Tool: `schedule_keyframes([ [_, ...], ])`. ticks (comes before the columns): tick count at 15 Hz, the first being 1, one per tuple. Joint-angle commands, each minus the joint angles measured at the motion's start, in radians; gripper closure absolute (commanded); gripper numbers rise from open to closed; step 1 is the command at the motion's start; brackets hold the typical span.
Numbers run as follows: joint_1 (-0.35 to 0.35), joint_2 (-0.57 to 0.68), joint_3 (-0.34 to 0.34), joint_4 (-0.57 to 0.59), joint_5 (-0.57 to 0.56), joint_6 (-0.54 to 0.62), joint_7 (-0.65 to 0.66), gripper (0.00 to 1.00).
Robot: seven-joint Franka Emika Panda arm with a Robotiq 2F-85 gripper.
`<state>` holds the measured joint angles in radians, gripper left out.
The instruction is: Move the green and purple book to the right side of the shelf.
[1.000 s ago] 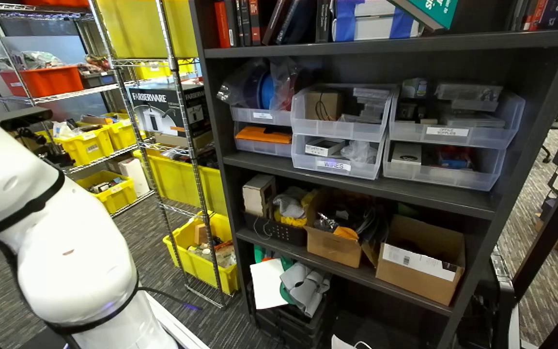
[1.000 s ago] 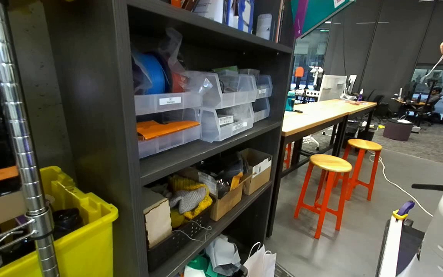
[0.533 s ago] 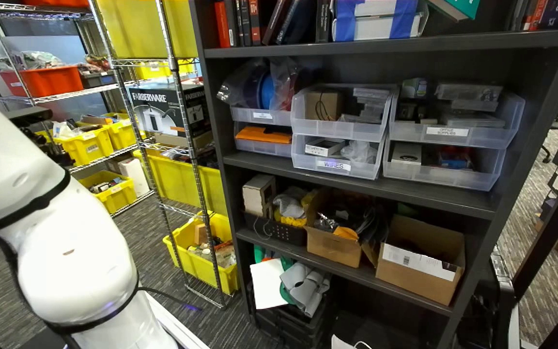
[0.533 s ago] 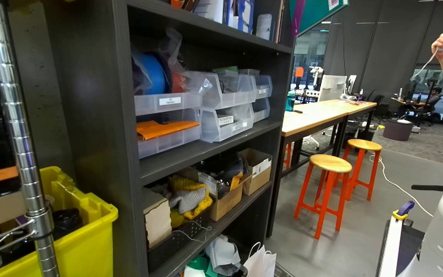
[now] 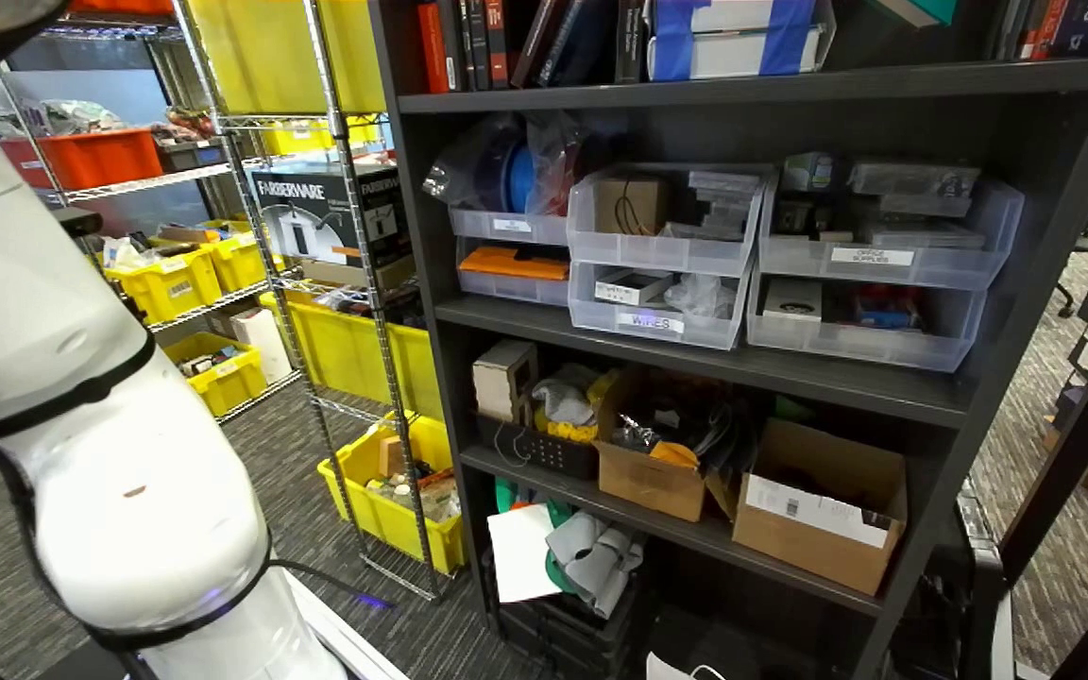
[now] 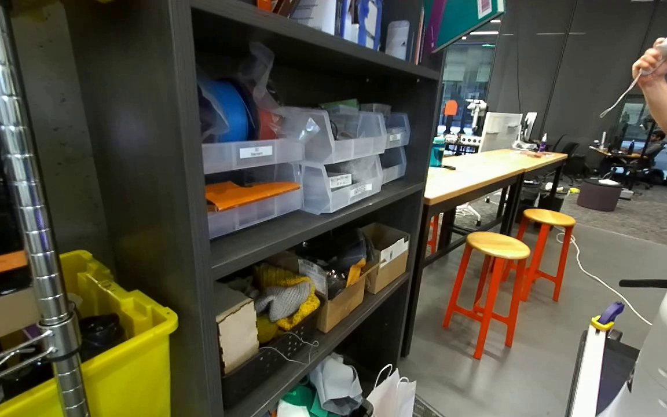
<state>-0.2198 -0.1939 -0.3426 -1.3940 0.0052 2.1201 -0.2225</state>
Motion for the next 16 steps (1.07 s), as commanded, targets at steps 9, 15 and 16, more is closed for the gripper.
schedule_keyframes([
  [9,-0.060,0.250,-0.040,0.301,0.272,0.001,-0.213,0.94],
  [15,-0.139,0.366,0.016,0.445,0.356,-0.038,-0.283,0.94],
  [16,-0.154,0.385,0.029,0.467,0.369,-0.043,-0.292,0.94],
])
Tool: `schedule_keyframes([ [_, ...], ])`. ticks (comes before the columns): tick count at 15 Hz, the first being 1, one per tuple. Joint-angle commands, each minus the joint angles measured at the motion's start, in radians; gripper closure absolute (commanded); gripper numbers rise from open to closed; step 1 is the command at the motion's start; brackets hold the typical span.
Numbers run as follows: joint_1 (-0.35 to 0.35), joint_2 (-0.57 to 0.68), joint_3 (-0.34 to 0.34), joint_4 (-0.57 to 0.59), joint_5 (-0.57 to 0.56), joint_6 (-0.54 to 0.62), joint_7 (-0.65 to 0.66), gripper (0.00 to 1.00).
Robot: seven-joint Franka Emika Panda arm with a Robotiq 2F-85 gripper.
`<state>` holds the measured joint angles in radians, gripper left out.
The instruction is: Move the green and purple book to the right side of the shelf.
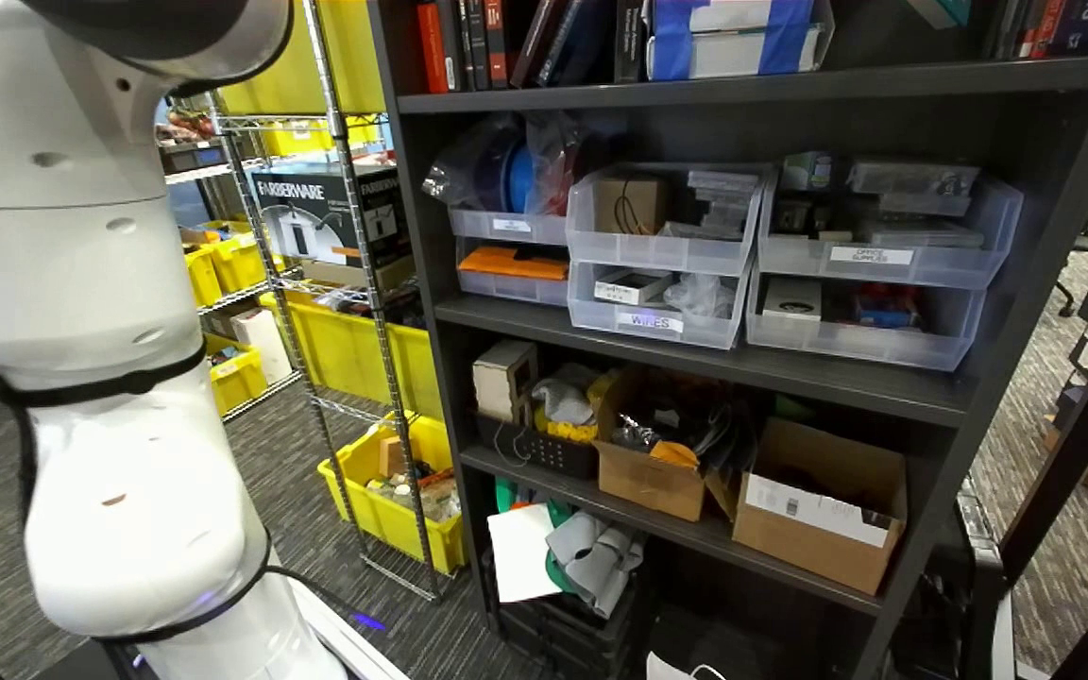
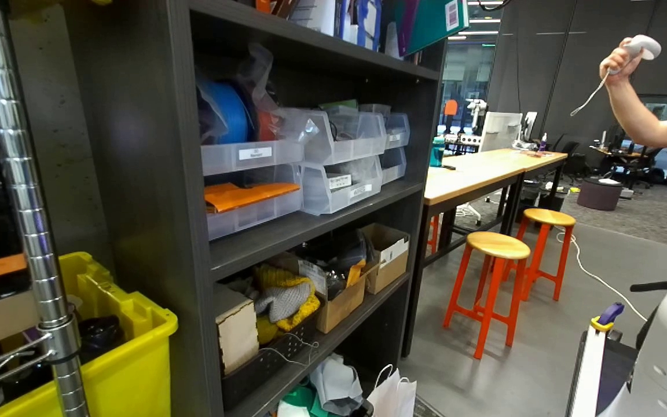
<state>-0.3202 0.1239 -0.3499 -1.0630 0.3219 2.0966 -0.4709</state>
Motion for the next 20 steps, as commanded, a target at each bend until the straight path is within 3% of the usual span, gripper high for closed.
schedule_keyframes([
  [1,-0.067,0.085,0.050,0.161,0.063,-0.026,-0.053,0.94],
  [13,-0.167,0.308,0.237,0.475,0.066,-0.123,-0.143,0.94],
  [20,-0.140,0.365,0.250,0.542,0.073,-0.093,-0.192,0.94],
])
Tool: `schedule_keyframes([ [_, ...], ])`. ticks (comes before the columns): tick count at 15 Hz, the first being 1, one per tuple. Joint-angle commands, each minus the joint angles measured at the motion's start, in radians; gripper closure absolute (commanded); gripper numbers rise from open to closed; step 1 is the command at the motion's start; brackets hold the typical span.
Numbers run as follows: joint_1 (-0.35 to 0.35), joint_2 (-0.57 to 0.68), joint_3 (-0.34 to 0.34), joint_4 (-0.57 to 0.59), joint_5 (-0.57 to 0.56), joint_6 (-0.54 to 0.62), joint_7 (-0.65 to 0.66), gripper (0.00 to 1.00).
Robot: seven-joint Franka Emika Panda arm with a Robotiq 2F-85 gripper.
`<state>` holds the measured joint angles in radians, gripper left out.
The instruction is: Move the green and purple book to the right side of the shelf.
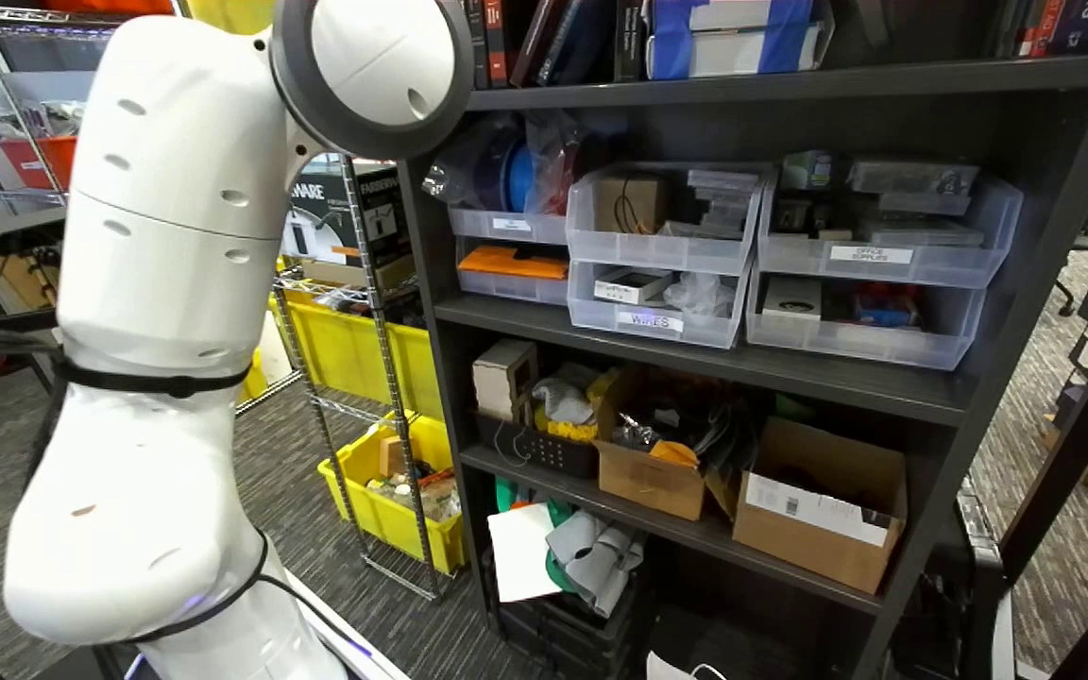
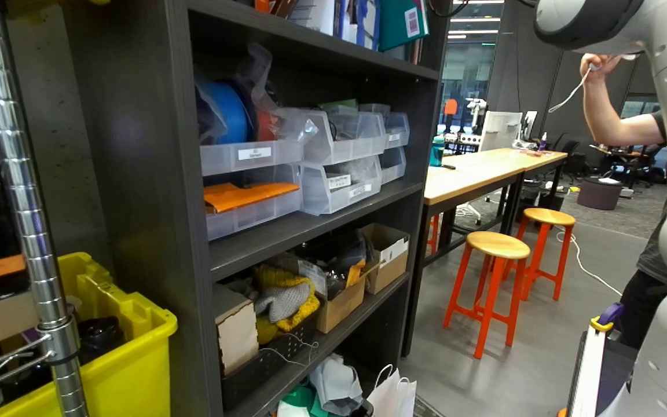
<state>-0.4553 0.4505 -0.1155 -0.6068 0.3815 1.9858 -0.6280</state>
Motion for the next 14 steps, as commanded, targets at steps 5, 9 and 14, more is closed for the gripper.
schedule_keyframes([
  [5,-0.011,0.054,0.025,0.101,0.021,0.027,-0.050,0.94],
  [9,-0.033,0.062,0.034,0.098,0.040,0.023,-0.062,0.94],
  [14,-0.073,0.078,0.050,0.090,0.082,0.018,-0.064,0.94],
])
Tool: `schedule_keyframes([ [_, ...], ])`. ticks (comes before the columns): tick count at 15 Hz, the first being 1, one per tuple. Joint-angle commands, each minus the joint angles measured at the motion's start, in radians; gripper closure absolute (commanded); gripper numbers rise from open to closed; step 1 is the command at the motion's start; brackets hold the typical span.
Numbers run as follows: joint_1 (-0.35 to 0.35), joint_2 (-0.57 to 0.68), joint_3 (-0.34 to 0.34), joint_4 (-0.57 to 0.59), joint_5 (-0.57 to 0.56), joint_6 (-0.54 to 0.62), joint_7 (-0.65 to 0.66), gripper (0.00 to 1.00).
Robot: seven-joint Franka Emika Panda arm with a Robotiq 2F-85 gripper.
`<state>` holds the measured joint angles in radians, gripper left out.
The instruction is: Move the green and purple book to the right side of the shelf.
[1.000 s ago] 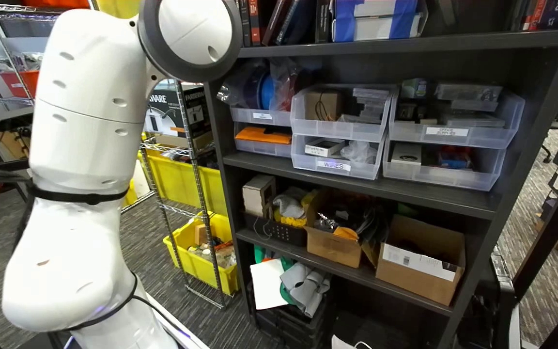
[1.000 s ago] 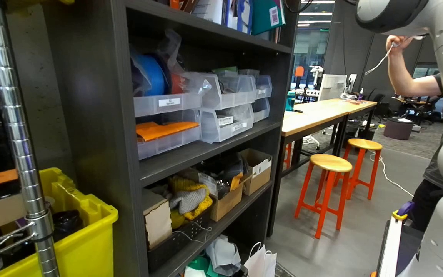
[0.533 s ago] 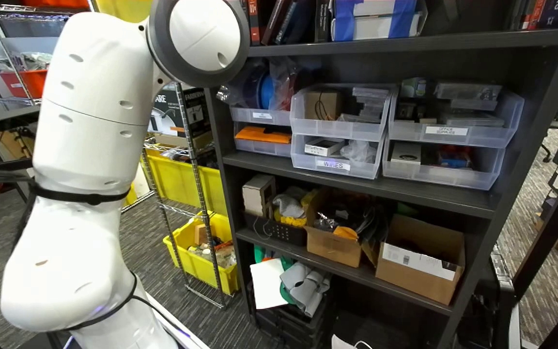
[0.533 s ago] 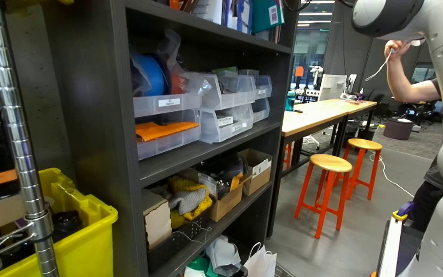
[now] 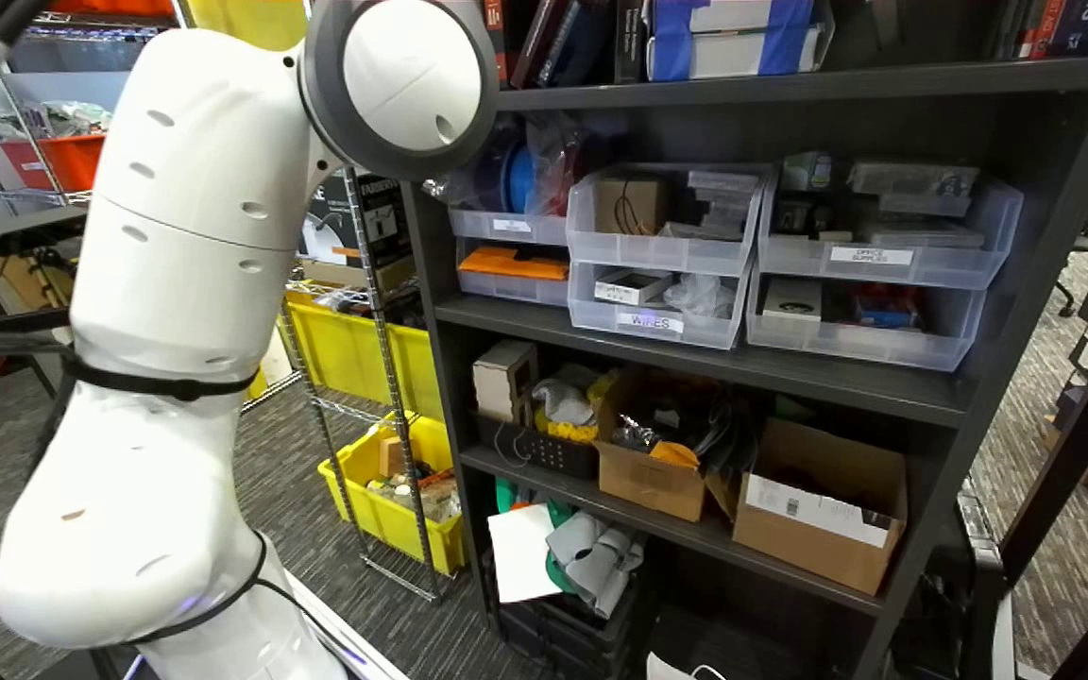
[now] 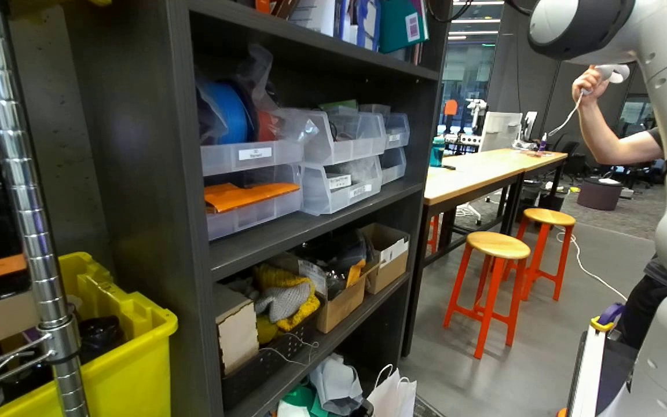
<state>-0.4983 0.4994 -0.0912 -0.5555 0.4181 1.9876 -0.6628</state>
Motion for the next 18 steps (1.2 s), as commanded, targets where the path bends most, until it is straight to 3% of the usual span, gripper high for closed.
schedule_keyframes([
  [1,-0.038,0.032,0.027,0.040,0.054,0.013,-0.029,0.66],
  [4,-0.055,0.042,0.032,0.044,0.072,0.017,-0.029,0.37],
  [10,-0.064,0.037,0.036,0.047,0.076,0.014,-0.019,0.01],
  [18,-0.061,0.037,0.039,0.034,0.078,0.001,0.011,0.00],
])
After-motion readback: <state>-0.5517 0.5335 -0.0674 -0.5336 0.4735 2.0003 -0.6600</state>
